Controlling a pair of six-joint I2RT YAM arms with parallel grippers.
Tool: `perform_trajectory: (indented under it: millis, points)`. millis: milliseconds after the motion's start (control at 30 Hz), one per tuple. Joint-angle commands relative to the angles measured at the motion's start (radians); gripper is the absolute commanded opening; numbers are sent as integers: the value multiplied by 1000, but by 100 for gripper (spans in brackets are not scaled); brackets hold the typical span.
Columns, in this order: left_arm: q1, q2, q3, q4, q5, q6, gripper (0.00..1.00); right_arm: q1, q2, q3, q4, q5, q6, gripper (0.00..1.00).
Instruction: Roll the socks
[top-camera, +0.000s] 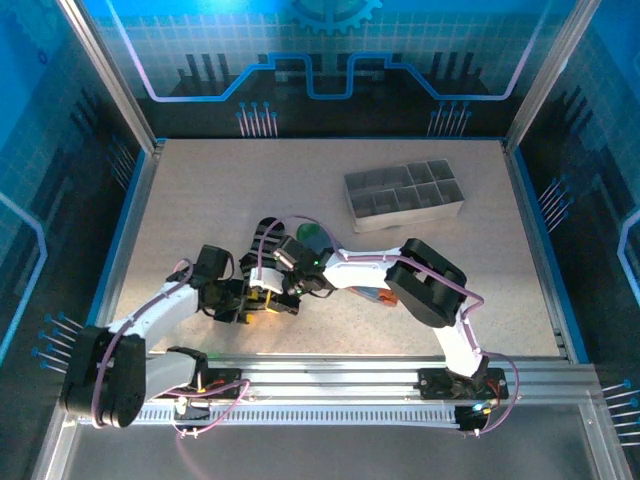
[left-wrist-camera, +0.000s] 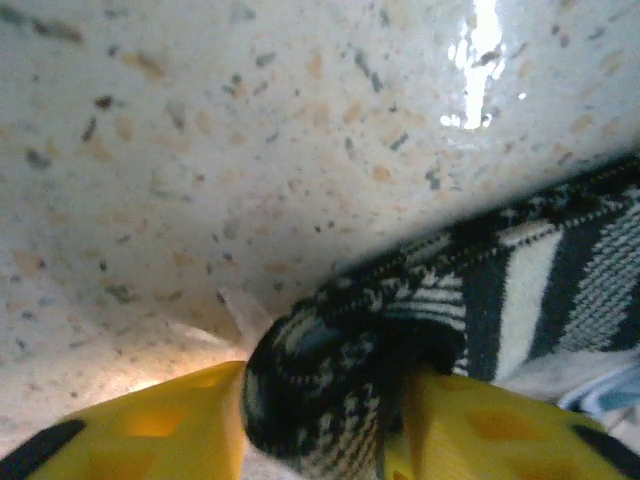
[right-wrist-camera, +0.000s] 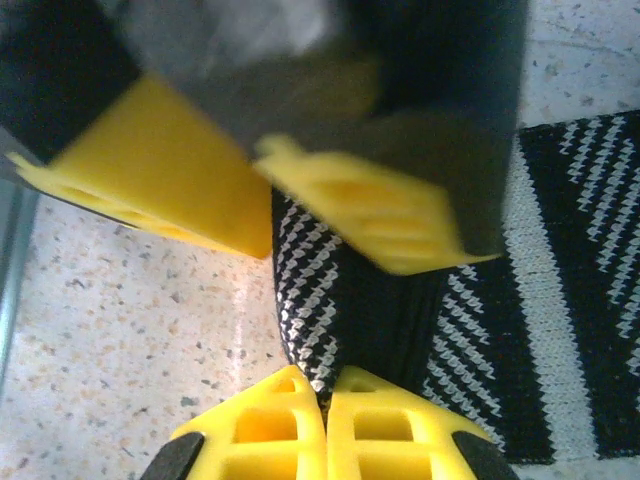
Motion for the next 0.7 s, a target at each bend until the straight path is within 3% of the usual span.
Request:
perform_trajectory:
  millis: [0, 100, 133, 233, 333, 500, 667]
  points:
    - [-6, 45, 3, -38, -23, 20, 31, -17, 22, 18, -32, -113, 59, 0]
    - [-1, 87, 21, -135, -49, 57, 4, -22, -2, 0, 3, -154, 72, 0]
    - [5, 100, 20, -161, -50, 68, 0, -22, -15, -11, 18, -156, 71, 2]
    - [24, 116, 19, -222, -58, 72, 0, -17, -74, -75, 94, -98, 41, 31]
    - [55, 129, 29, -262, -50, 64, 0, 2, -176, -220, 272, 45, -35, 49]
    - [88, 213, 105, -323, -35, 86, 0, 92, -262, -323, 378, 348, -270, 54]
    - [95, 312, 173, -378, -45, 127, 0, 177, -248, -340, 403, 471, -459, 53]
